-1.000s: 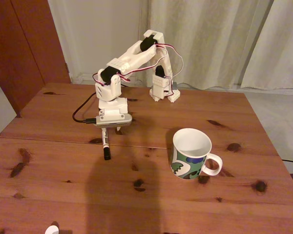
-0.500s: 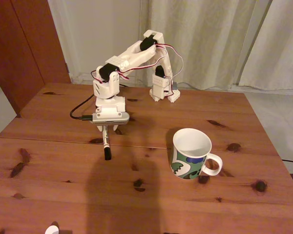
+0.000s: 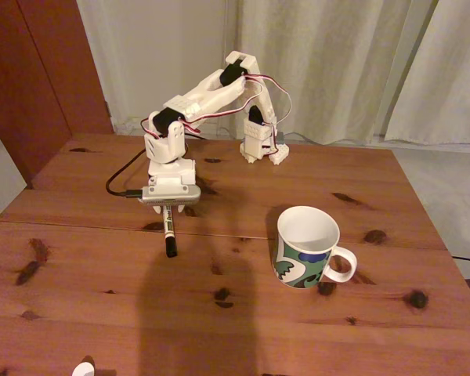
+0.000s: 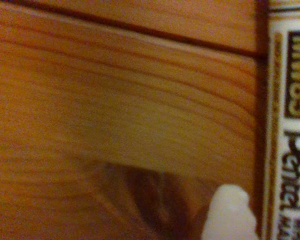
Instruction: Clean up the desk and place the pens and markers into the cup
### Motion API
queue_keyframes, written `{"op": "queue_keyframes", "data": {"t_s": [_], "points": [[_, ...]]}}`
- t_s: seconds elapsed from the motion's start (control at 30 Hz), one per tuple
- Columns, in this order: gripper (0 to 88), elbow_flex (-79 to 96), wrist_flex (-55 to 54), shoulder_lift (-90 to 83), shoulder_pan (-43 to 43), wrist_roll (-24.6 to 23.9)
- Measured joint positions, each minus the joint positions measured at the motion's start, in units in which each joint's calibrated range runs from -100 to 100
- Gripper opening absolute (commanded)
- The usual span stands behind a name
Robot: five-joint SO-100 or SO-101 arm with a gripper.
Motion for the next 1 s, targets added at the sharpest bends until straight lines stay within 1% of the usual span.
{"op": "queue_keyframes", "data": {"t_s": [0.17, 0.37, 0.47, 0.63, 1.0], "points": [[17.4, 0.0, -0.1, 2.2, 0.0, 0.0], [17.0, 0.0, -3.9, 3.4, 0.1, 0.0], [12.3, 0.0, -4.3, 3.4, 0.3, 0.0], [0.0, -0.1, -4.5, 3.5, 0.7, 0.0], [0.8, 0.3, -4.5, 3.4, 0.7, 0.0]]}}
